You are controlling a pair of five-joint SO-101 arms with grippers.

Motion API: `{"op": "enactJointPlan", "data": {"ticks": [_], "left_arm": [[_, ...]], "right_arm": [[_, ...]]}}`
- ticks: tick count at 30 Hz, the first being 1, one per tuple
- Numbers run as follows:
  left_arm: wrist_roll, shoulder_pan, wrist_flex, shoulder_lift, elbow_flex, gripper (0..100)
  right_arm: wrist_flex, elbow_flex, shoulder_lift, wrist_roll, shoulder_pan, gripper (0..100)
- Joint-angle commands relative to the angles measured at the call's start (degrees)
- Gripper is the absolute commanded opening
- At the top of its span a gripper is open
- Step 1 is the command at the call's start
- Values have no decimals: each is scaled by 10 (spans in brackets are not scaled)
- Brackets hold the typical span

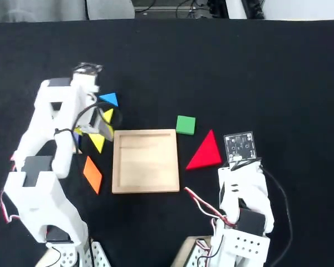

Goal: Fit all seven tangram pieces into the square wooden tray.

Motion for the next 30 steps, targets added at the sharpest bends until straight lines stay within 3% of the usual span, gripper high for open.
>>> {"op": "enactJointPlan", "data": {"ticks": [1, 8, 14, 23, 30], "left_arm": [[-1, 16, 33, -37, -71, 316], [28, 4, 12, -33, -65, 341], [30, 2, -57, 11, -29, 356], [27, -31, -64, 54, -58, 359], [-23, -38, -63, 75, -87, 362]], "right_arm": [[3, -2, -41, 4, -9, 12], [3, -2, -41, 4, -9, 12], [3, -2, -41, 4, -9, 12], [3, -2, -41, 4, -9, 12], [3, -2, -41, 4, -9, 12]]}}
